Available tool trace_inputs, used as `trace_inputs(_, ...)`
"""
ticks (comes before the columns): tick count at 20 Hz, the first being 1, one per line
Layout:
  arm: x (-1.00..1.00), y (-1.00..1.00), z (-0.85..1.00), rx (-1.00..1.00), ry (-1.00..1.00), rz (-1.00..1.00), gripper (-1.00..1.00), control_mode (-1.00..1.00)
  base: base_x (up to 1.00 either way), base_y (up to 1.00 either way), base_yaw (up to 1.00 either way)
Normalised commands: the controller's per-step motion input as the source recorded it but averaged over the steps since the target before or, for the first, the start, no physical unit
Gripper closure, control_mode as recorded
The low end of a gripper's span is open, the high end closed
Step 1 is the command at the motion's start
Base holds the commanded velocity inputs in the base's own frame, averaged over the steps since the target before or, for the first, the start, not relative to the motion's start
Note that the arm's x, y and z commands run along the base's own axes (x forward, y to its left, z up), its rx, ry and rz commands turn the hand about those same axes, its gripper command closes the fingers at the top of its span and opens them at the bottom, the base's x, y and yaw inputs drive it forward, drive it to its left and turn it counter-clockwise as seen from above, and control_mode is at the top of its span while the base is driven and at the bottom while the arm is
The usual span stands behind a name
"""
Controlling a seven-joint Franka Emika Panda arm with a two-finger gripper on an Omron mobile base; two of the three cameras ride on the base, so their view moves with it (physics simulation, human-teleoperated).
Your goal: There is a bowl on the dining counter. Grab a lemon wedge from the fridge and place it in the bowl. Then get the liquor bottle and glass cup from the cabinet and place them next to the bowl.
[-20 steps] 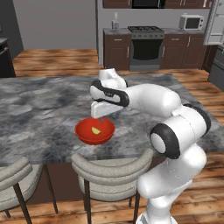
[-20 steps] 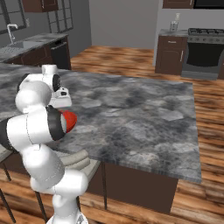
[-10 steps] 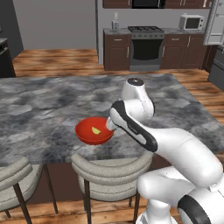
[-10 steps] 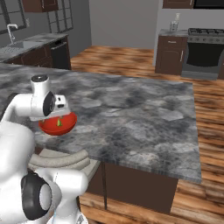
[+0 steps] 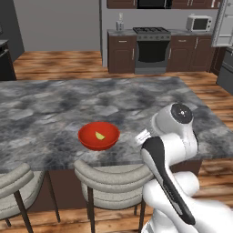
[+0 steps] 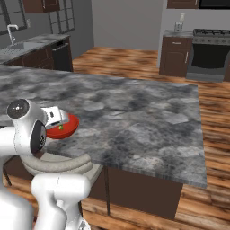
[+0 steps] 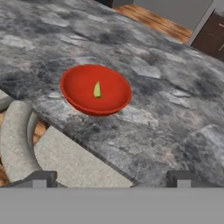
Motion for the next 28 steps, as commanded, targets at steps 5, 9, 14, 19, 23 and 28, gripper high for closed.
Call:
trace_inputs(5, -0.53, -0.34, 0.6, 0.0, -0.3, 0.0, -1.0, -1.0, 0.0, 0.0, 0.0)
trace_inputs(9, -0.29, -0.17, 0.21, 0.0, -0.17, 0.0, -1.0, -1.0, 0.0, 0.0, 0.0)
trace_inputs(14, -0.02, 0.0, 0.0, 0.0, -0.02, 0.0, -1.0, -1.0, 0.0, 0.0, 0.0)
trace_inputs(19, -0.14, -0.24, 0.0, 0.01, -0.03, -0.04, -1.0, 1.0, -0.09, -0.15, -0.03)
trace_inputs(23, 0.0, 0.0, 0.0, 0.0, 0.0, 0.0, -1.0, 1.0, -0.43, -0.96, -0.19)
trace_inputs(28, 0.0, 0.0, 0.0, 0.0, 0.0, 0.0, -1.0, 1.0, -0.31, -1.0, -0.21)
